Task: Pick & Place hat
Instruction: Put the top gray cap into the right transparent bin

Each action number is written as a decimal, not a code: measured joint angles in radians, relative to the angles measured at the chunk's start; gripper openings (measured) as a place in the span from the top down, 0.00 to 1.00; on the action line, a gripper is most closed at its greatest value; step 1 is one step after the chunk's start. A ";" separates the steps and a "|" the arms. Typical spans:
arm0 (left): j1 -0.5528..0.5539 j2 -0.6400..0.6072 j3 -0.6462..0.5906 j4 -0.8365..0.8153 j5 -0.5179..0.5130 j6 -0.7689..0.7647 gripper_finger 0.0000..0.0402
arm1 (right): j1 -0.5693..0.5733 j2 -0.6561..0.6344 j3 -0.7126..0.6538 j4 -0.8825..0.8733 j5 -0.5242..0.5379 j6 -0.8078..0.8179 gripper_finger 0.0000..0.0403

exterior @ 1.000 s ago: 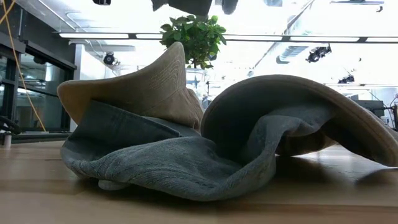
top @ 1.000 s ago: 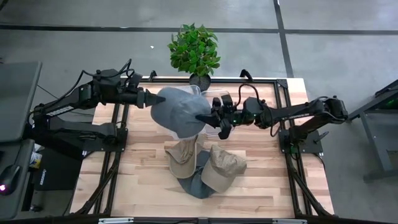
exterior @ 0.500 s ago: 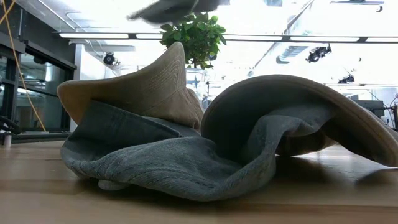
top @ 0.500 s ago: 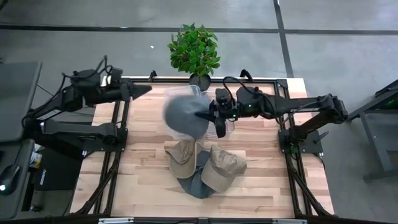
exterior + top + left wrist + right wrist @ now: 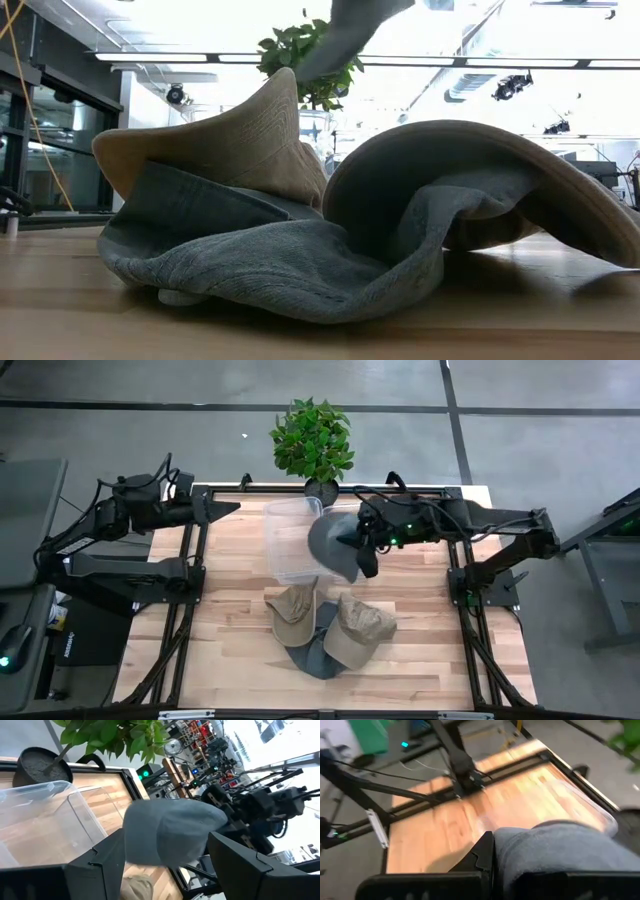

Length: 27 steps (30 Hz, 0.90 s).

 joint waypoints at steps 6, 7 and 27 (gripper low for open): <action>0.000 -0.001 0.000 0.000 0.000 0.000 0.40 | -0.012 0.000 0.025 -0.135 0.069 0.073 0.96; 0.000 -0.001 0.000 0.000 0.000 0.000 0.40 | -0.014 0.000 0.024 -0.140 0.078 0.069 0.96; 0.000 -0.008 0.000 -0.097 0.045 0.000 0.40 | -0.015 0.112 0.022 -0.345 0.344 -0.303 0.96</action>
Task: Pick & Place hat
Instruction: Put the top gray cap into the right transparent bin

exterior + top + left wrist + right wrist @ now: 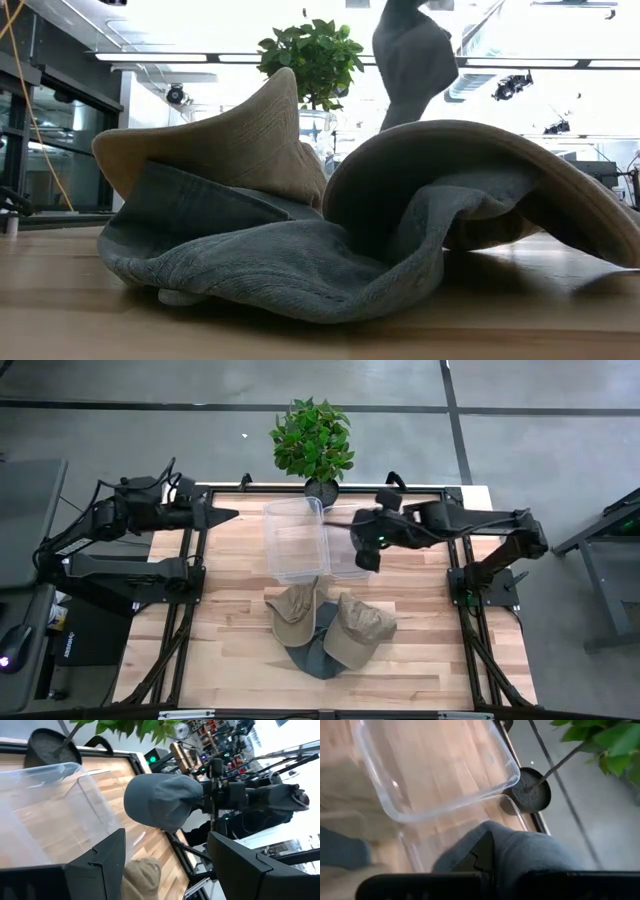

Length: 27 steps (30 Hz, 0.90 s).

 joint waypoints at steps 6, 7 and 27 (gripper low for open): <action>0.000 0.000 0.000 -0.014 -0.001 0.000 0.40 | 0.000 0.063 0.000 -0.007 0.061 -0.146 0.96; 0.000 0.000 0.000 -0.018 -0.001 0.000 0.40 | 0.000 0.072 0.000 -0.008 0.069 -0.168 0.96; 0.000 0.000 0.000 -0.033 -0.003 0.000 0.40 | 0.001 0.122 -0.001 -0.022 0.264 -0.544 0.96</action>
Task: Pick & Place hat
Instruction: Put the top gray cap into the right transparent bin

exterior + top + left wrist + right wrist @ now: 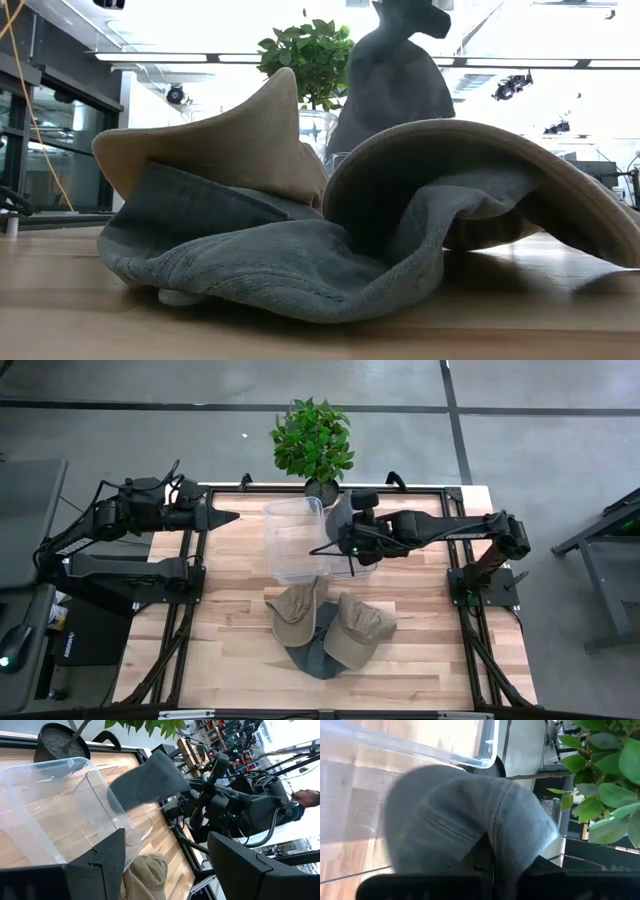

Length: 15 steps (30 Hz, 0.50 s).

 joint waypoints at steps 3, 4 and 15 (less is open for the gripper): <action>0.000 0.000 0.000 -0.007 0.000 -0.001 0.40 | 0.001 0.006 0.000 0.000 0.007 -0.003 0.96; 0.000 0.000 0.000 -0.008 0.000 -0.001 0.40 | 0.001 0.007 0.000 -0.005 0.016 0.003 0.96; 0.000 0.000 0.000 -0.009 0.000 -0.004 0.40 | -0.002 0.016 0.000 -0.023 -0.043 0.047 0.96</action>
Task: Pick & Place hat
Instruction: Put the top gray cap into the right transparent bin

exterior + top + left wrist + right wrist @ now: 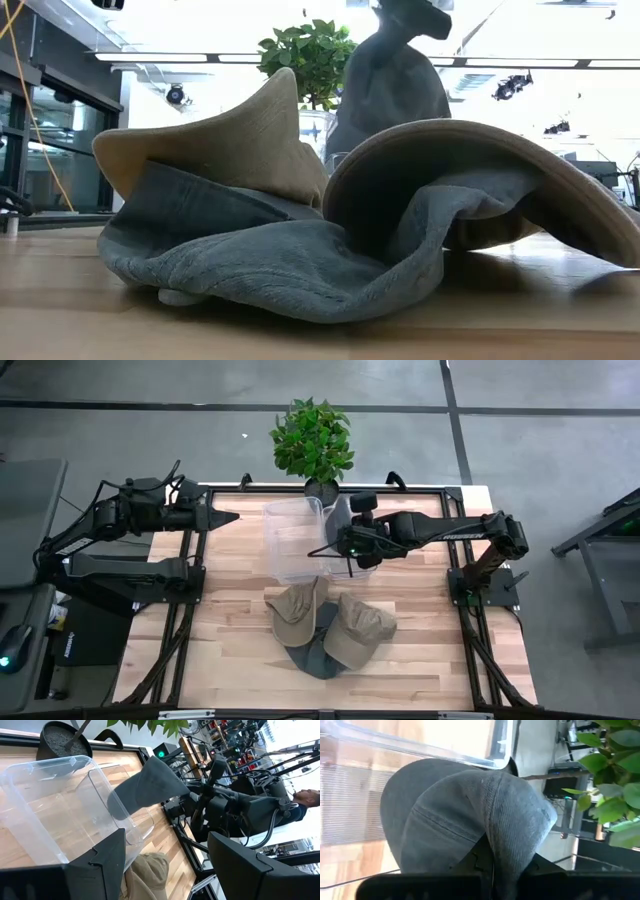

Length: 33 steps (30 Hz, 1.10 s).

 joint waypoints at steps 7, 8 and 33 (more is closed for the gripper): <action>0.000 0.000 0.000 0.000 0.000 -0.003 0.40 | -0.007 0.000 0.000 0.000 -0.095 0.002 0.96; 0.000 0.000 0.000 0.000 0.000 -0.006 0.40 | -0.012 0.000 0.000 0.000 -0.107 0.010 0.96; 0.000 0.000 0.000 -0.004 0.000 -0.025 0.40 | -0.186 0.083 0.000 0.014 -0.325 0.366 0.96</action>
